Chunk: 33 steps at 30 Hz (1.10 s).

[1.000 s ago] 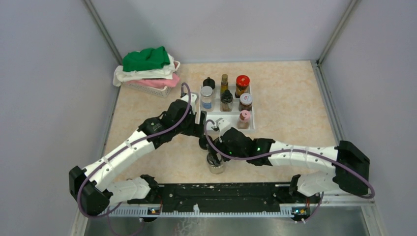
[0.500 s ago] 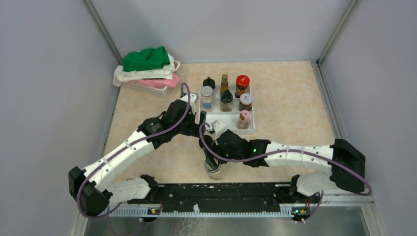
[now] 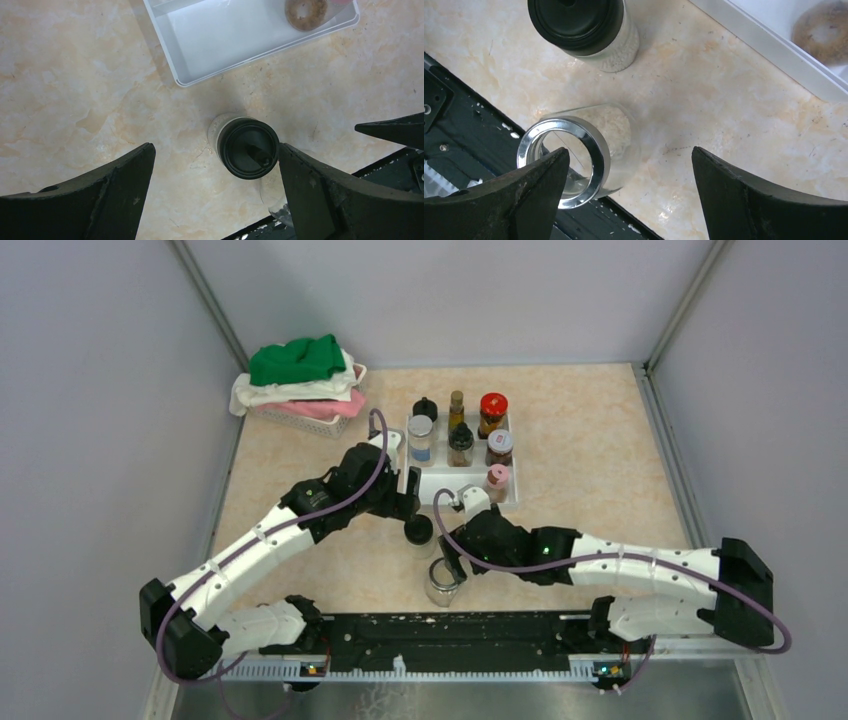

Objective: Organize the condiment bottles
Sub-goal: Pick up the bottle from the center of the board.

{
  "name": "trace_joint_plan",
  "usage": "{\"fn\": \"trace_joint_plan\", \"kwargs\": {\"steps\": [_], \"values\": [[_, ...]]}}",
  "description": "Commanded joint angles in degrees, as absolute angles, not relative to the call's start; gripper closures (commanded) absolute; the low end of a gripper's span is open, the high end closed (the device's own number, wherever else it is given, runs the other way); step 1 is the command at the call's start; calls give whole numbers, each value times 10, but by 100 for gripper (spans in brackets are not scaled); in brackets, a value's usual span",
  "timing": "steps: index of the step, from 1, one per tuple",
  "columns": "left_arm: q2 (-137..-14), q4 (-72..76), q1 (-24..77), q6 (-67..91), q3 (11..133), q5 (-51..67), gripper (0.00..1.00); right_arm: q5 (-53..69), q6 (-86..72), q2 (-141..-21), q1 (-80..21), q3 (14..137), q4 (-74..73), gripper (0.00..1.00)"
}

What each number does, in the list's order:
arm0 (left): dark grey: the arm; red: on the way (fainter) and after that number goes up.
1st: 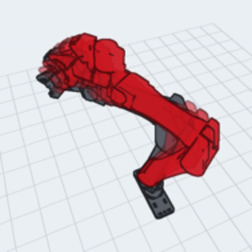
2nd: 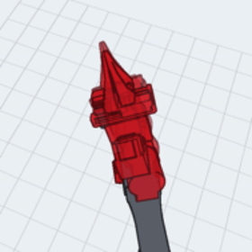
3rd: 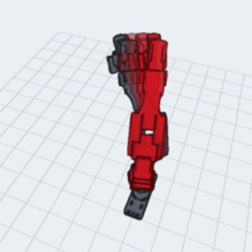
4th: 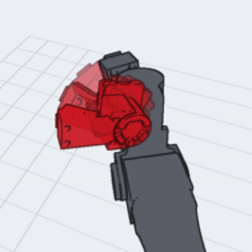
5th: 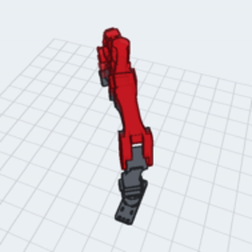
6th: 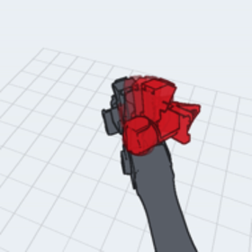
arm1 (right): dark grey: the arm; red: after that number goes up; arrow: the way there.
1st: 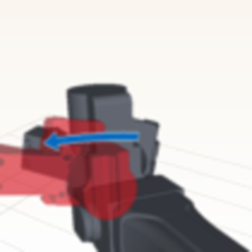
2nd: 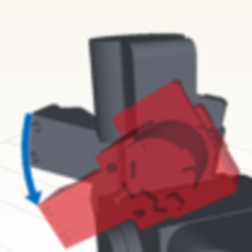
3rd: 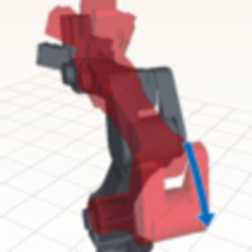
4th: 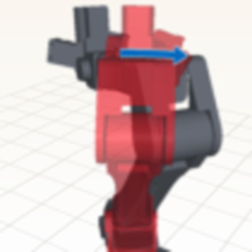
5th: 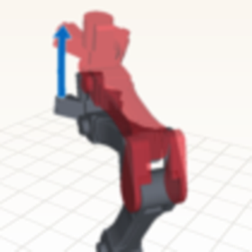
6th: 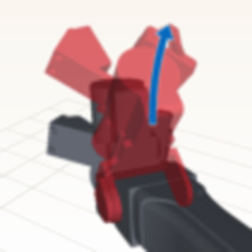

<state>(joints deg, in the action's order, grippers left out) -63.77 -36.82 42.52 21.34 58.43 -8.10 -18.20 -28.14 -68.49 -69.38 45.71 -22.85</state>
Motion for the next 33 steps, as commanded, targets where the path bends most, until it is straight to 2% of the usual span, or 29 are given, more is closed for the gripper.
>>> {"fn": "trace_joint_plan", "kwargs": {"steps": [1, 11, 23, 33], "values": [[-637, -350, 427, 220, 586, -69, 1, -158, -264, -638, -700, 446, -225, 9], [-632, -350, 427, 225, 578, -63, 1, -106, -221, -619, -724, 452, -199, 11], [-628, -352, 428, 228, 578, -59, 1, -132, -211, -730, -780, 497, -229, 10], [-623, -355, 427, 228, 574, -61, 1, -184, -218, -773, -784, 521, -219, 8]]}}
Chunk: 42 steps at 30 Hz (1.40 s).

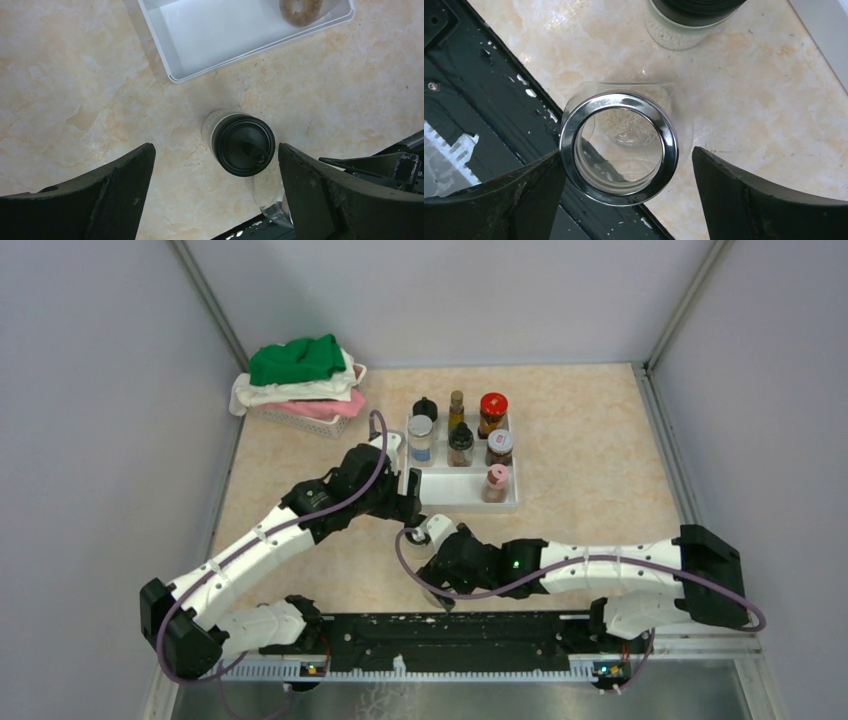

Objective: Organize the condiment bottles
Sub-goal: Pick up the bottle from the center of the board.

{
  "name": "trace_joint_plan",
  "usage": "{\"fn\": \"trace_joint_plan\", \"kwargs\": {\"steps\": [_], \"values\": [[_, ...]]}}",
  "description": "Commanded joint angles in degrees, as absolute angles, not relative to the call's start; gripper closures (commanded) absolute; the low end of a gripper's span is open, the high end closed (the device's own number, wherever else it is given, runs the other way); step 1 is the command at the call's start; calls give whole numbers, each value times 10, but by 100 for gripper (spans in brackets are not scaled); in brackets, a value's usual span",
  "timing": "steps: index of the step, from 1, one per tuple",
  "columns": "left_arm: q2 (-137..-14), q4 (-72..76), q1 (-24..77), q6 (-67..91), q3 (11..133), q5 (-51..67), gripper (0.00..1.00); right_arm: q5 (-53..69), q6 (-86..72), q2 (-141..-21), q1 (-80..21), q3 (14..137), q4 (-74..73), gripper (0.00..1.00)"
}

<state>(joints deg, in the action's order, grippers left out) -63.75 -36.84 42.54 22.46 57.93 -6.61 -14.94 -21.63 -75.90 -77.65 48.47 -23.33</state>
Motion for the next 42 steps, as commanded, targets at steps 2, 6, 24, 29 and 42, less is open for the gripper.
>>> {"fn": "trace_joint_plan", "kwargs": {"steps": [2, 6, 24, 29, 42], "values": [[-623, -355, 427, 228, 574, -61, 1, -195, -219, -781, -784, 529, -220, 7], [-622, -354, 427, 228, 572, -59, 1, -203, -221, -791, -784, 538, -212, 7], [-629, -346, 428, 226, 570, -54, 1, -227, -236, -783, -784, 546, -230, 38], [-628, -347, 427, 224, 570, -55, 1, -249, -238, -776, -784, 564, -246, 42], [-631, -348, 427, 221, 571, -56, 1, -323, -209, -726, -701, 609, -311, 44]]}}
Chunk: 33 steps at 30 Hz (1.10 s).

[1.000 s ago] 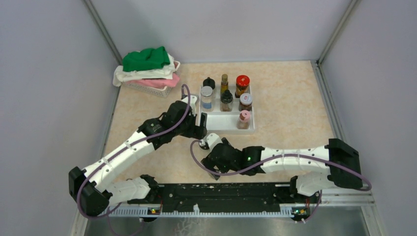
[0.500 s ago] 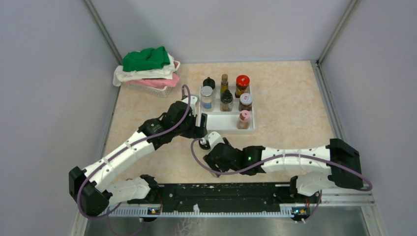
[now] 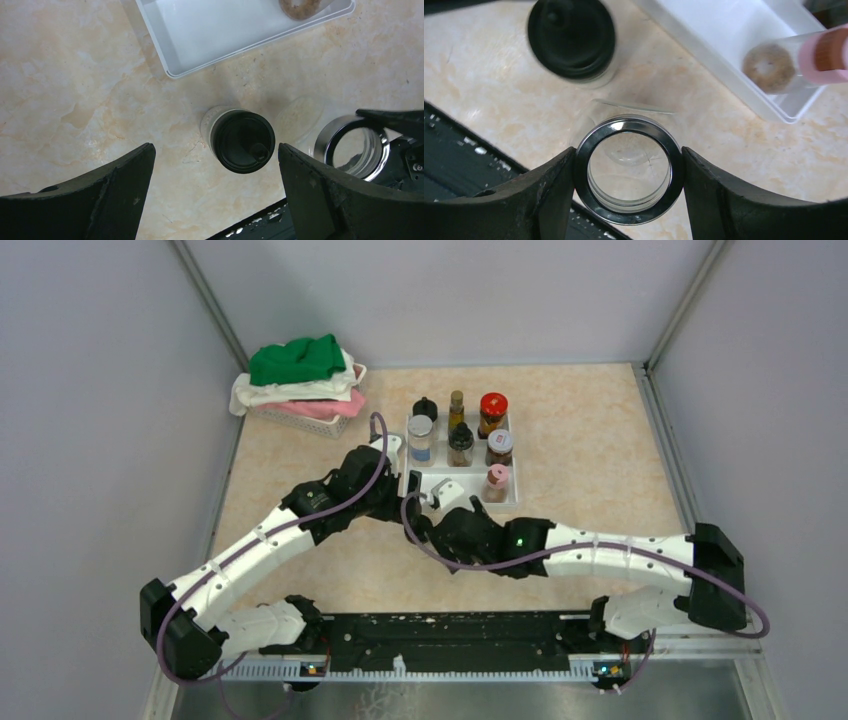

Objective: Organize the condiment bottles
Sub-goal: Pick up the bottle from the center of the board, then place the bottle in the storage box.

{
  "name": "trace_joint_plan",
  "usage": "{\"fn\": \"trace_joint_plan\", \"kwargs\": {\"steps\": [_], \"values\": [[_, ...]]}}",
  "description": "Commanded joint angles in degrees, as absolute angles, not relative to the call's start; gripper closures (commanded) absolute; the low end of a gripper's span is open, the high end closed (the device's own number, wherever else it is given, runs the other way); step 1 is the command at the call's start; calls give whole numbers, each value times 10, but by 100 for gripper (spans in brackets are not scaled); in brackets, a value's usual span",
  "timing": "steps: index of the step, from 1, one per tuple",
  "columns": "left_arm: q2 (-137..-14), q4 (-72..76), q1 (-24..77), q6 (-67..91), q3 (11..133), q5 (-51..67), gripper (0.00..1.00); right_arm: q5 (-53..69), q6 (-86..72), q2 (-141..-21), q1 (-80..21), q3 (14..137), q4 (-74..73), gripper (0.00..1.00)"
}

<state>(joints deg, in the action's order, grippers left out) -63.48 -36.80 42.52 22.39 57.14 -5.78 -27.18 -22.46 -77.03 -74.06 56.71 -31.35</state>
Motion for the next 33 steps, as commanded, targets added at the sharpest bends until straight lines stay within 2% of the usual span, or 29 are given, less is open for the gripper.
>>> {"fn": "trace_joint_plan", "kwargs": {"steps": [1, 11, 21, 33], "values": [[-632, -348, 427, 221, 572, -56, 1, -328, -203, -724, -690, 612, -310, 44], [-629, -353, 427, 220, 574, -66, 1, -277, -121, -754, -555, 693, -264, 47], [-617, -368, 427, 219, 570, -93, 1, -199, -87, -849, -488, 754, -202, 48], [-620, -371, 427, 218, 569, -107, 1, -139, -77, -897, -427, 705, -132, 48]]}}
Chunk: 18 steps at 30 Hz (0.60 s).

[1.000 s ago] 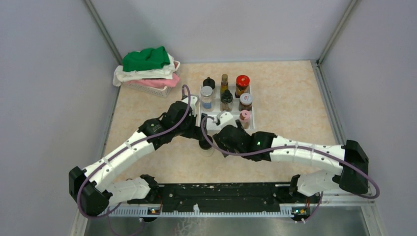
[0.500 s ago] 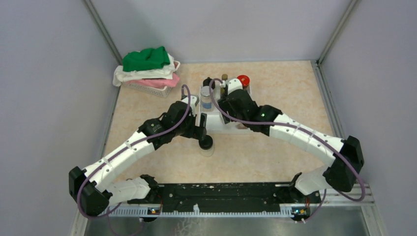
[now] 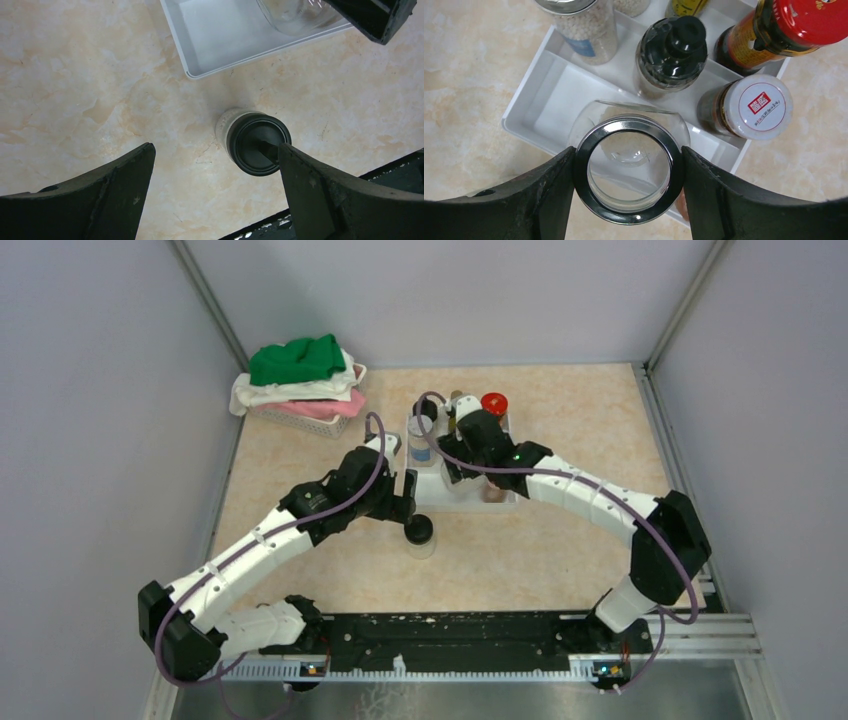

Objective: Organize the condiment bottles
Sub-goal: Place the bottle in the storage box.

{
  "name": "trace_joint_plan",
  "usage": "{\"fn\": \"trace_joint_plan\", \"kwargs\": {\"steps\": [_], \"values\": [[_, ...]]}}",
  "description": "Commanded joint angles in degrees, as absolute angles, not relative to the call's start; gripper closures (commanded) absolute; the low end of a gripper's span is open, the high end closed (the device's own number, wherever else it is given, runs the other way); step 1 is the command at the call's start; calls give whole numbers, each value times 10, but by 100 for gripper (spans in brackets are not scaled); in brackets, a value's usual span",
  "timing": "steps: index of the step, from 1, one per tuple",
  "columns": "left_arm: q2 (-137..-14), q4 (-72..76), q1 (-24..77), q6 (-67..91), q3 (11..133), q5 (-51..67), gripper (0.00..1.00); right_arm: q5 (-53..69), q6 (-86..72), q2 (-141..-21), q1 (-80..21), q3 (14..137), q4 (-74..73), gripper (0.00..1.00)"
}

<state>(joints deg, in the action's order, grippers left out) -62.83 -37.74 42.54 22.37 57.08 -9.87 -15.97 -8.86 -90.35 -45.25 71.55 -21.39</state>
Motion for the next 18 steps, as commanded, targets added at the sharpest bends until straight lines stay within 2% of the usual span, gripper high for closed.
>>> {"fn": "trace_joint_plan", "kwargs": {"steps": [1, 12, 18], "values": [[-620, -371, 427, 218, 569, -108, 1, -132, -75, -898, -420, 699, -125, 48], [-625, -371, 428, 217, 571, -113, 1, -45, -14, -908, -382, 662, -102, 48], [-628, -376, 427, 216, 574, -113, 1, 51, 68, -903, -358, 665, -124, 47]]}}
